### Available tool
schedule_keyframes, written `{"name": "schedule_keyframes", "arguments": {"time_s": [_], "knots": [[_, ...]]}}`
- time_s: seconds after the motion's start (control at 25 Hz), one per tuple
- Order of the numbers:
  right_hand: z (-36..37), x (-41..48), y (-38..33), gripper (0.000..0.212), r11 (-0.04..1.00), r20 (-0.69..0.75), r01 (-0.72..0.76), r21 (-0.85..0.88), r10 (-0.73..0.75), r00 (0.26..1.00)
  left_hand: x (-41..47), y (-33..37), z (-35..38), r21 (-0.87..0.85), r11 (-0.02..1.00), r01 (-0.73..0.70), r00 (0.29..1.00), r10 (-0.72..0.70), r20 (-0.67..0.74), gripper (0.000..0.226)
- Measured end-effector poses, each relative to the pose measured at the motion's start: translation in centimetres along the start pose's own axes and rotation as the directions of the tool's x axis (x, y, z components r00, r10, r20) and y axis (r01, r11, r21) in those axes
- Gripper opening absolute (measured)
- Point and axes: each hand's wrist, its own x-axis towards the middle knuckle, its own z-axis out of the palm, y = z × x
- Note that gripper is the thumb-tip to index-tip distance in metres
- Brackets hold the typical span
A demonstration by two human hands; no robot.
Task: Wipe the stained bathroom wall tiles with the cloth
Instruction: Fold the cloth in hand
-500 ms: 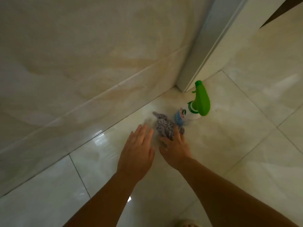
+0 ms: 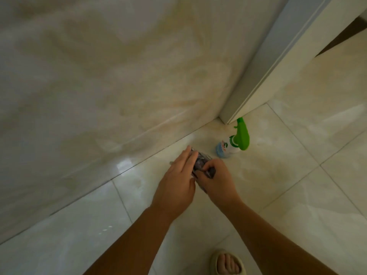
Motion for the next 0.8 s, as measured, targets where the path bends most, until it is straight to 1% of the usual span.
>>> {"name": "schedule_keyframes", "arguments": {"time_s": [0.08,0.2,0.32,0.4,0.48,0.56,0.64,0.72,0.8], "knots": [[-3.3,-3.7,-7.3,0.023,0.987,0.038,0.013,0.163,-0.019,0.999,-2.4,3.9,-6.5,-0.089,0.996,-0.003,1.0,0.002,-0.01,0.076],[-9.1,-9.5,-20.0,0.032,0.962,0.11,0.09,0.256,-0.121,0.986,-6.1,10.1,-18.6,-0.166,0.986,-0.002,0.996,-0.012,-0.083,0.077],[-14.1,-15.7,-32.9,0.032,0.934,0.2,0.13,0.334,-0.205,0.958,-10.1,17.4,-32.0,-0.131,0.991,-0.009,0.986,-0.012,-0.163,0.065],[-16.9,-19.7,-40.9,0.028,0.9,0.199,0.19,0.392,-0.285,0.938,-13.2,22.2,-40.6,-0.112,0.993,-0.033,0.975,0.007,-0.222,0.056],[-19.2,-23.5,-48.0,0.029,0.87,0.202,0.258,0.42,-0.367,0.908,-16.6,26.5,-48.1,-0.08,0.993,-0.083,0.953,0.056,-0.298,0.05],[-21.2,-27.5,-54.7,0.032,0.851,0.206,0.322,0.416,-0.433,0.878,-20.3,30.3,-55.0,-0.013,0.99,-0.14,0.918,0.125,-0.376,0.044],[-22.8,-30.9,-60.3,0.034,0.817,0.221,0.389,0.427,-0.511,0.831,-23.4,33.6,-60.7,0.032,0.982,-0.184,0.867,0.178,-0.465,0.036],[-24.0,-33.8,-64.9,0.033,0.792,0.227,0.45,0.414,-0.568,0.791,-26.3,36.5,-65.8,0.04,0.982,-0.186,0.803,0.175,-0.569,0.028],[-24.6,-36.3,-68.6,0.027,0.772,0.236,0.52,0.365,-0.617,0.751,-28.8,38.7,-69.6,0.014,0.987,-0.159,0.742,0.129,-0.658,0.015]]}}
